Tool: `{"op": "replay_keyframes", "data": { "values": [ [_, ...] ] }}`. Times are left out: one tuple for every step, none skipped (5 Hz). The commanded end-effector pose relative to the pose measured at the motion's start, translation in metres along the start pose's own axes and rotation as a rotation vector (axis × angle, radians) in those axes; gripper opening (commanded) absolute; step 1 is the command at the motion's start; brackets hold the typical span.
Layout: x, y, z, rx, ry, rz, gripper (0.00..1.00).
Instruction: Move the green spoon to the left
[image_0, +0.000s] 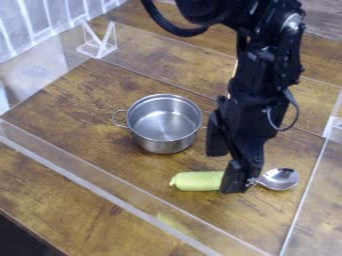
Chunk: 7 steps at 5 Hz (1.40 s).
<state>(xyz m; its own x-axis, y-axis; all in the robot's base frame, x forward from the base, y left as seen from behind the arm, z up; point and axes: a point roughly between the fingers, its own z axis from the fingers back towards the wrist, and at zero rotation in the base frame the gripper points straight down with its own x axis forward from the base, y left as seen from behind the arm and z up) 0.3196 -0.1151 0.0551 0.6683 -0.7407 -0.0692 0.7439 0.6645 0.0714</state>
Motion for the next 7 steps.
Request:
{"op": "replay_keyframes", "data": {
  "values": [
    [0.004, 0.002, 0.004, 0.029, -0.053, -0.054, 1.00],
    [0.011, 0.013, -0.009, 0.032, -0.067, -0.103, 1.00],
    [0.018, 0.023, -0.009, 0.029, -0.079, -0.146, 1.00],
    [0.017, 0.030, -0.012, 0.025, -0.089, -0.093, 0.00],
    [0.015, 0.038, -0.015, 0.024, -0.093, -0.040, 0.00],
    [0.021, 0.033, -0.016, 0.030, -0.110, -0.075, 0.00],
    [0.027, 0.028, -0.016, 0.036, -0.127, -0.110, 0.00]
  ]
}}
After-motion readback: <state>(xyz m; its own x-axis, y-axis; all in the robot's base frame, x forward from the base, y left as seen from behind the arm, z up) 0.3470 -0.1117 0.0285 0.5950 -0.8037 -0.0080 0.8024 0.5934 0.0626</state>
